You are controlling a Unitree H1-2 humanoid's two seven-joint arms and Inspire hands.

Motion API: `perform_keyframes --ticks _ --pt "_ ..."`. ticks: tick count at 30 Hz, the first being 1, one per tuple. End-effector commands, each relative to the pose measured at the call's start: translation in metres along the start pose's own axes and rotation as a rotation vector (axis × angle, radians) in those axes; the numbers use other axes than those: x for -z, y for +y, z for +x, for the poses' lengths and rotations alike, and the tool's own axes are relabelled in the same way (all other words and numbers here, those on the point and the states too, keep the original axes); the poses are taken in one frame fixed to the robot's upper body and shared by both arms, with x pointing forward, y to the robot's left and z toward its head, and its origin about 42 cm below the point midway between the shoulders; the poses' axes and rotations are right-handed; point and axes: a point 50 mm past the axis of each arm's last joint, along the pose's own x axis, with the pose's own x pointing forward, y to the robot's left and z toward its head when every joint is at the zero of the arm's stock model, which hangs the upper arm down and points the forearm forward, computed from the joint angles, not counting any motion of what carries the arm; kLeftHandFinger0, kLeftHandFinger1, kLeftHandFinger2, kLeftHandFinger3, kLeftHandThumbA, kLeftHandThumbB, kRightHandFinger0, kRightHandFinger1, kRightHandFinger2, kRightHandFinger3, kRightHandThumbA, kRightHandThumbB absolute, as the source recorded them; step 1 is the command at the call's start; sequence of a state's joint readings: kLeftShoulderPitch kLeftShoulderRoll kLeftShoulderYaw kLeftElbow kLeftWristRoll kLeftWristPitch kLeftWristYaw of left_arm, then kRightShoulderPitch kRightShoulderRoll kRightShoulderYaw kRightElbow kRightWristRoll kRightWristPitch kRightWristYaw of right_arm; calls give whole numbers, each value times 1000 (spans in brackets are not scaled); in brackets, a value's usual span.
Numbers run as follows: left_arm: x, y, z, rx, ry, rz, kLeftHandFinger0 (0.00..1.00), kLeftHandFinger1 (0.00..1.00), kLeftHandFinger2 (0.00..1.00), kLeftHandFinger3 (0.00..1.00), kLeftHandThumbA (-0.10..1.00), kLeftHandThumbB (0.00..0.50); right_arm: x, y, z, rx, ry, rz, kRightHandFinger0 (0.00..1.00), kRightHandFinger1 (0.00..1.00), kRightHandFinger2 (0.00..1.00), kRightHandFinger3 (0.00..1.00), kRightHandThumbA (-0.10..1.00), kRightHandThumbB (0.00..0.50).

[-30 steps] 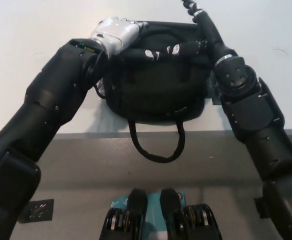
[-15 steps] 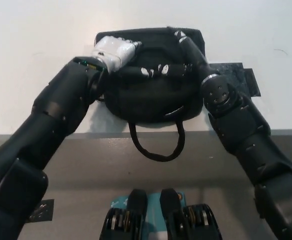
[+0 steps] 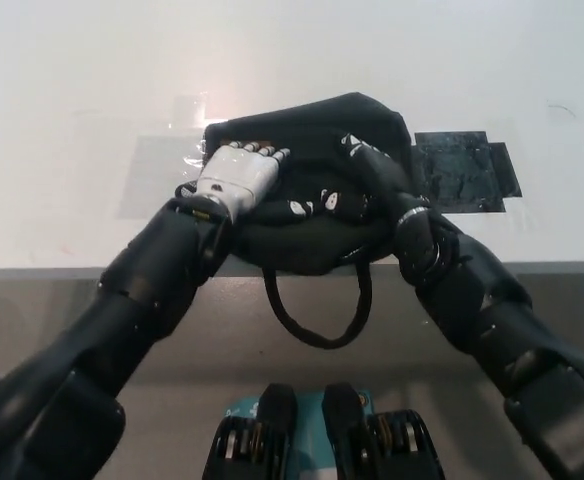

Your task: A soft travel bag is kept infront of the robot in the middle of the desk and the robot uses both its hands to press it to reduce its size

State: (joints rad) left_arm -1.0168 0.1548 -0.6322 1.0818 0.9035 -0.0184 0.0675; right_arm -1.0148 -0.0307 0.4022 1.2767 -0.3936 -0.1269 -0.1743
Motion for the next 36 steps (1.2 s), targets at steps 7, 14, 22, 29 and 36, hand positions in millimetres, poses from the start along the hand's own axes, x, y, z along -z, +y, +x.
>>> perform_keyframes --ticks 7,14,22,29,36 --pt "8 -87 -28 123 68 -84 1000 1000 1000 1000 1000 57 89 67 -53 -79 176 50 1000 1000 1000 1000 1000 225" --pt "6 -111 -39 148 66 -102 1000 1000 1000 1000 1000 63 96 91 -67 -102 190 85 1000 1000 1000 1000 1000 214" --pt "13 -77 -32 61 11 -173 1000 1000 1000 1000 1000 100 85 69 -53 -57 139 122 1000 1000 1000 1000 1000 210" --pt "12 -1 -21 -166 -53 -413 1000 1000 1000 1000 1000 105 50 21 -29 84 22 296 1000 1000 1000 1000 1000 224" --pt "14 82 -26 -342 -98 -582 1000 1000 1000 1000 1000 171 -28 -63 -17 278 -265 512 1000 1000 1000 1000 1000 210"
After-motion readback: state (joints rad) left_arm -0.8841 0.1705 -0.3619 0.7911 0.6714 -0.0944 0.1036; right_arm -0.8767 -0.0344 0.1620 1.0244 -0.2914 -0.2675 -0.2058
